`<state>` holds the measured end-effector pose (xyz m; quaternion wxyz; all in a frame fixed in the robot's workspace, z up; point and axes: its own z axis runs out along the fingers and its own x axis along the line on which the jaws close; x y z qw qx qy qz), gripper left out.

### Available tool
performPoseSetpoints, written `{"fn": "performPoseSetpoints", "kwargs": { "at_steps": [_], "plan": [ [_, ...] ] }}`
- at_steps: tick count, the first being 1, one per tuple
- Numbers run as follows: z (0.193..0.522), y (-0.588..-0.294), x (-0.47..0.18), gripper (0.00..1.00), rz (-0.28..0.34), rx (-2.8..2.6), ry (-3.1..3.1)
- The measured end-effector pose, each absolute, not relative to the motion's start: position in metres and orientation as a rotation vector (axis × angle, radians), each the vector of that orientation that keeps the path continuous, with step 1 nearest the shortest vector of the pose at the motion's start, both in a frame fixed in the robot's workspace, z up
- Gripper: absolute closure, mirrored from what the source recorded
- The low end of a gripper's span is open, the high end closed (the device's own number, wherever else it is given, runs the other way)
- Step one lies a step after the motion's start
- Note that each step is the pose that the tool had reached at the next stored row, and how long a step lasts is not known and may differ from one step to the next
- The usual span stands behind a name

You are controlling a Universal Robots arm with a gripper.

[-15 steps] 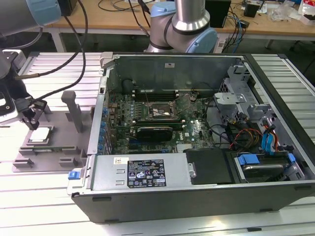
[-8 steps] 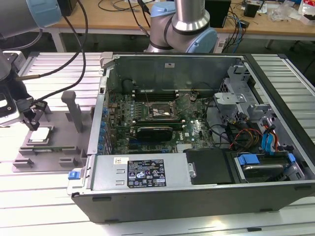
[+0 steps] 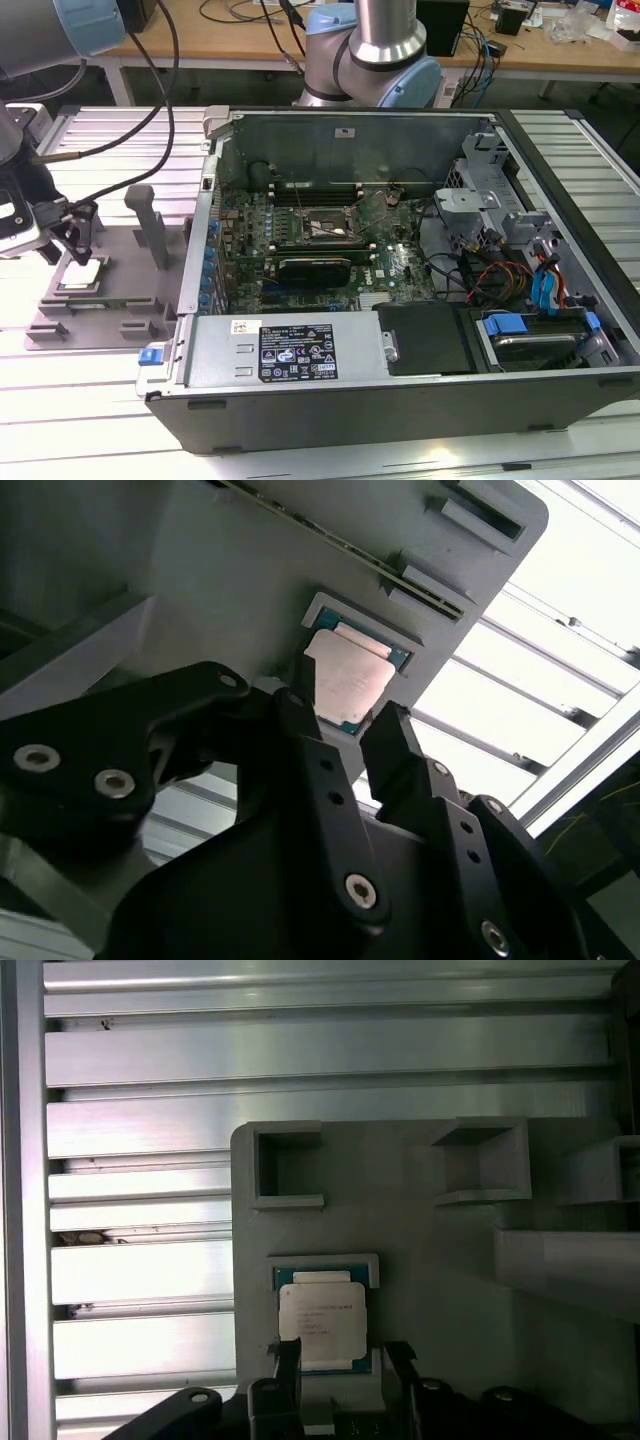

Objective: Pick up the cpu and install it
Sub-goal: 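Pick up the cpu and move it towards the insertion slot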

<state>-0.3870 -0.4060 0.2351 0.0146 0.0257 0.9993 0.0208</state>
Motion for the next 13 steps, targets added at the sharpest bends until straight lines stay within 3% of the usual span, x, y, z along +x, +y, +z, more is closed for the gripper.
{"fn": "performPoseSetpoints", "kwargs": {
  "at_steps": [3,13],
  "plan": [
    [0.235,-0.406,-0.387,0.40,0.065,0.080,3.111],
    [0.216,-0.405,-0.389,0.40,0.061,0.079,3.111]
  ]
}}
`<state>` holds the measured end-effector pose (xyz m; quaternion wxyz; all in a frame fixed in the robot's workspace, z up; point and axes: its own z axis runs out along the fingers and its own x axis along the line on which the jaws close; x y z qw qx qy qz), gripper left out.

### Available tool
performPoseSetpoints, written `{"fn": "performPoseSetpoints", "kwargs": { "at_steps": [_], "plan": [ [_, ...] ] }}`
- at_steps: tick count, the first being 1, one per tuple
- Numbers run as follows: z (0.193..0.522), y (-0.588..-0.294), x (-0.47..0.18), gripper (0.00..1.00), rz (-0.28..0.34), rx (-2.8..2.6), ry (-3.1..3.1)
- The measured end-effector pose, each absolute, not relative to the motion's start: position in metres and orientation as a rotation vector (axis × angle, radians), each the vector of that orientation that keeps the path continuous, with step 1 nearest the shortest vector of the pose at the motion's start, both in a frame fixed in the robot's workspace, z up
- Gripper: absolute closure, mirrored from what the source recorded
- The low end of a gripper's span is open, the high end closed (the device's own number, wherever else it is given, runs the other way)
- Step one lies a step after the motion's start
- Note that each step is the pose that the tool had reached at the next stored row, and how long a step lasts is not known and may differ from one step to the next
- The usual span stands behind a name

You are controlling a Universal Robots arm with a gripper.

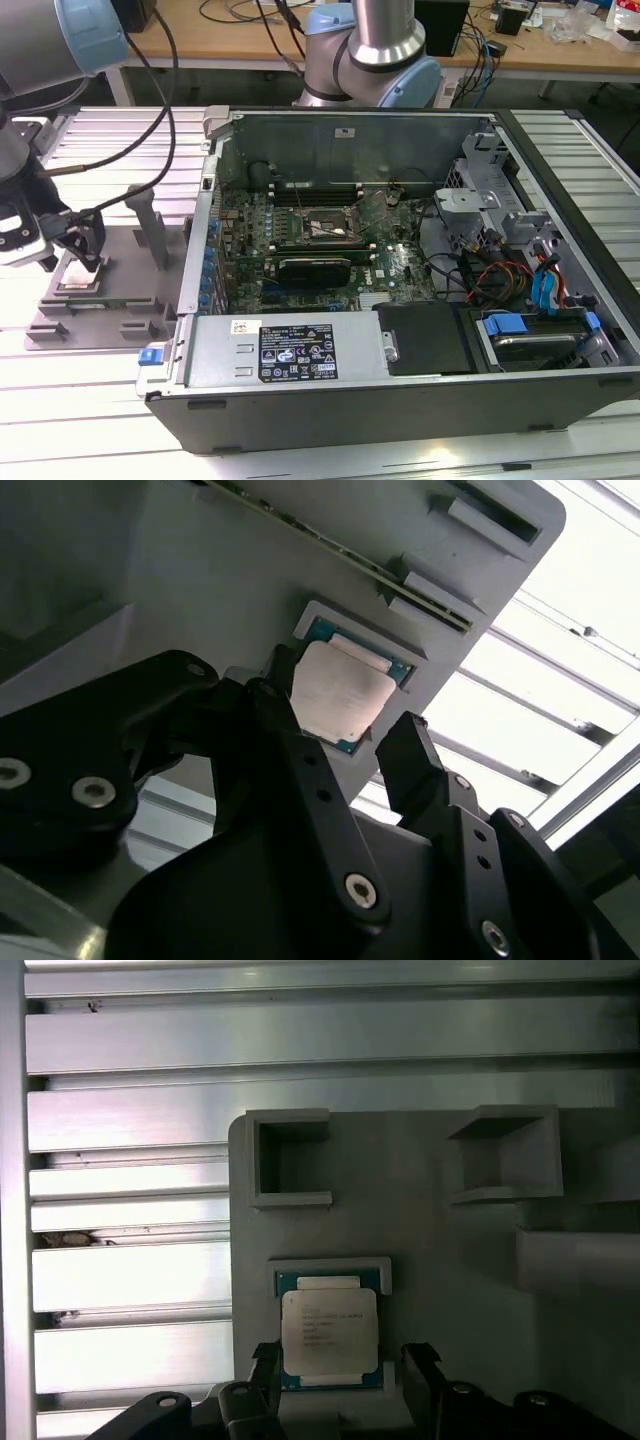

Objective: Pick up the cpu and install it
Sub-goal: 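Pick up the cpu and move it towards the insertion slot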

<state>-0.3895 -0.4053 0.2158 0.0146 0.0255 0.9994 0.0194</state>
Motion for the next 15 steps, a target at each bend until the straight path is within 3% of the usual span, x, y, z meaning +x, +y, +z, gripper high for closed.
{"fn": "performPoseSetpoints", "kwargs": {
  "at_steps": [15],
  "plan": [
    [0.197,-0.400,-0.390,0.40,0.059,0.030,3.111]
  ]
}}
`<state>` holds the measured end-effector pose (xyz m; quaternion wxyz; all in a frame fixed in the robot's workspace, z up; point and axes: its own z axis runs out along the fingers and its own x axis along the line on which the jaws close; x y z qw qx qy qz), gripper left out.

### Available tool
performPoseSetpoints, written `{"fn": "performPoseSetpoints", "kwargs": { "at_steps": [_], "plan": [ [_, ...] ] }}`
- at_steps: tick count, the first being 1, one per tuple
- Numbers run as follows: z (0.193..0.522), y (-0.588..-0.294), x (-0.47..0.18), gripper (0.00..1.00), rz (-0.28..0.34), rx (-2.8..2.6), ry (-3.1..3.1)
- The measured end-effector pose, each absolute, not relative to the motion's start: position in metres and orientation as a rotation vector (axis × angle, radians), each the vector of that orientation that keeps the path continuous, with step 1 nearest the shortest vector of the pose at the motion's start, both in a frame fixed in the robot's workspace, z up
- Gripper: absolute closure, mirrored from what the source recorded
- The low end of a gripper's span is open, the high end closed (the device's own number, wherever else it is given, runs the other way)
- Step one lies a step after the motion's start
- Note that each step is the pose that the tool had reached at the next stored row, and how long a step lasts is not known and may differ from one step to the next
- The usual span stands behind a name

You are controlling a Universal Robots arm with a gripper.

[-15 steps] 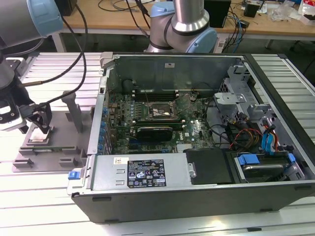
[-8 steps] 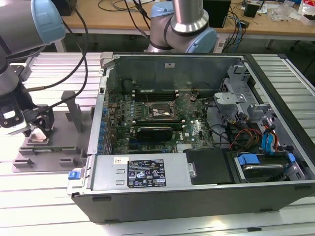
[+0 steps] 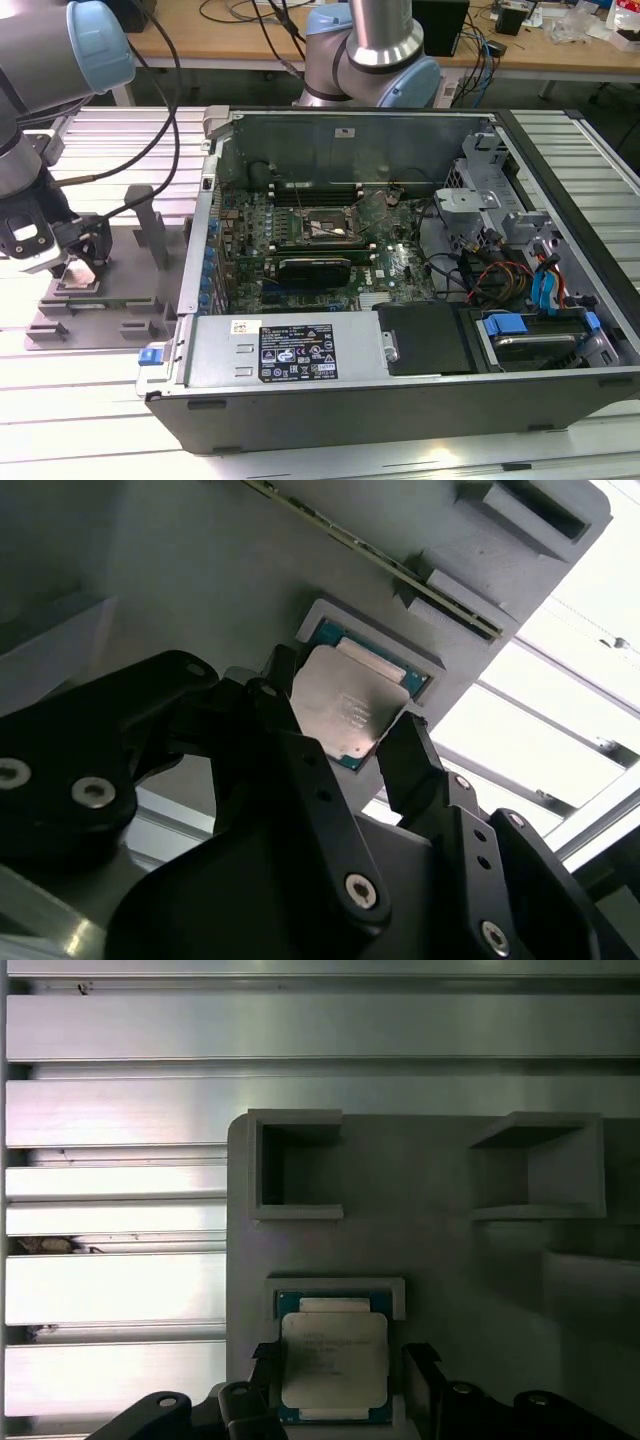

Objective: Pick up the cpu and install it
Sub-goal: 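Pick up the cpu and move it towards the insertion slot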

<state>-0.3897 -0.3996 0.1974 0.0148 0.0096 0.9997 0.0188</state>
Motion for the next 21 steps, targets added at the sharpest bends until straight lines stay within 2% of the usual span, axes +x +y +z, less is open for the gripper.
{"fn": "performPoseSetpoints", "kwargs": {
  "at_steps": [5,6,7,8,21],
  "plan": [
    [0.1973,-0.3995,-0.3897,0.38,0.059,0.030,3.111],
    [0.1973,-0.3995,-0.3897,0.33,0.059,0.029,3.111],
    [0.1972,-0.3995,-0.3897,0.33,0.059,0.029,3.111],
    [0.1971,-0.3995,-0.3897,0.26,0.059,0.022,3.111],
    [0.1878,-0.3972,-0.3897,0.26,0.062,-0.036,3.112]
  ]
}}
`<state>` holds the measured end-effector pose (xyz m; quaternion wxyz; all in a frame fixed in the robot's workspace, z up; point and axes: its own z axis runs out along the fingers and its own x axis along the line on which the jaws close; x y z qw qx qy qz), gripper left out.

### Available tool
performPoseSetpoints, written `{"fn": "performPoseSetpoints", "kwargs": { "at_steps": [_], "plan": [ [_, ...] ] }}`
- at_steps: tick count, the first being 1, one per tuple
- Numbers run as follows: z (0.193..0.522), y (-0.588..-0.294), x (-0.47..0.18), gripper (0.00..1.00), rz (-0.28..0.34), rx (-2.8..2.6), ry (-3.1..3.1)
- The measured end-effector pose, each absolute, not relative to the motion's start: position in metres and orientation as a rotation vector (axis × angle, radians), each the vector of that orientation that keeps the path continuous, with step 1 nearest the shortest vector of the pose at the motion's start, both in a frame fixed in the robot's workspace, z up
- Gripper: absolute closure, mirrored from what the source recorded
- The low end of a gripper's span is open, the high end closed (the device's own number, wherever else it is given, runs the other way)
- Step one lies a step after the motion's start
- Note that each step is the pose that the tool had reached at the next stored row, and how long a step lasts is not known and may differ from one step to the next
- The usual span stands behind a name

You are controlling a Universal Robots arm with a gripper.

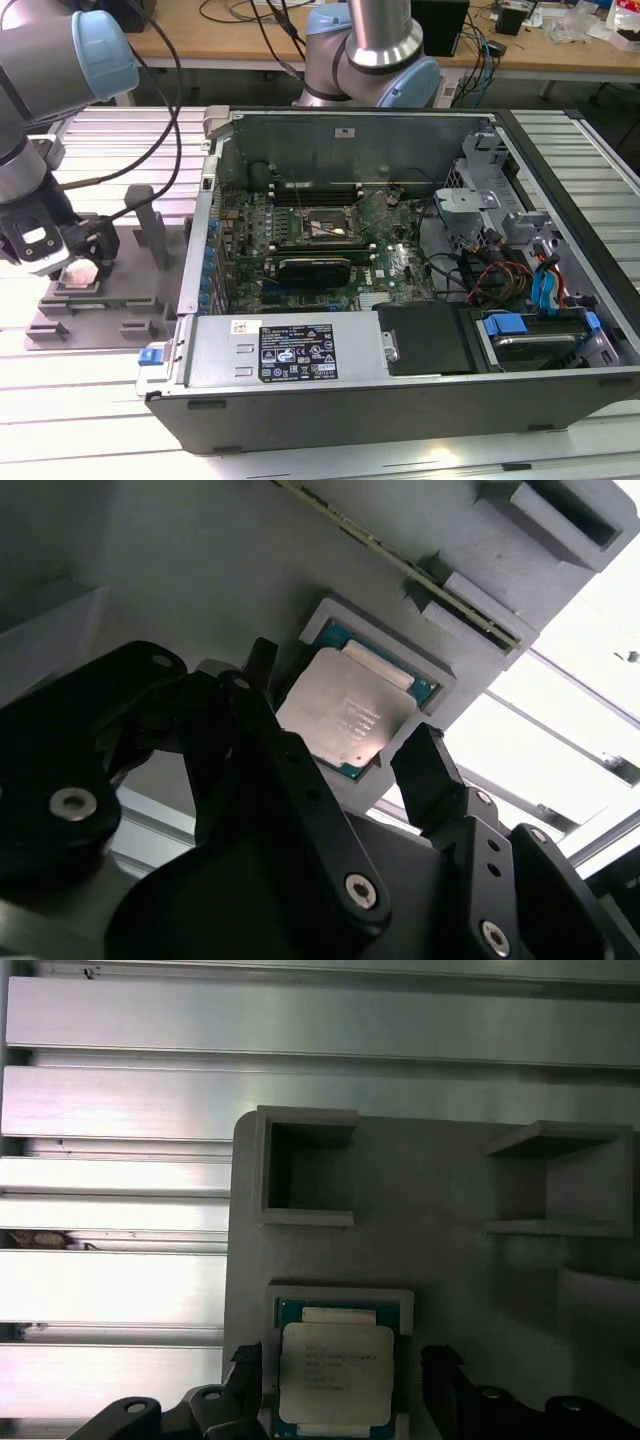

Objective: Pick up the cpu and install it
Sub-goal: 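Pick up the cpu and move it towards the insertion slot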

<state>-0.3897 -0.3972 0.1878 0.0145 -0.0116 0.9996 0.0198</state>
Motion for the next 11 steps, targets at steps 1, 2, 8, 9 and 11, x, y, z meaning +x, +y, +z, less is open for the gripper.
{"fn": "performPoseSetpoints", "kwargs": {
  "at_steps": [1,2,8,9,11],
  "plan": [
    [0.1871,-0.3969,-0.3897,0.26,0.062,-0.036,3.112],
    [0.1868,-0.3961,-0.3898,0.26,0.062,-0.036,3.112],
    [0.1867,-0.3949,-0.3897,0.26,0.062,-0.036,3.112],
    [0.1866,-0.3949,-0.3897,0.26,0.062,-0.036,3.112],
    [0.1851,-0.3949,-0.3896,0.26,0.062,-0.036,3.112]
  ]
}}
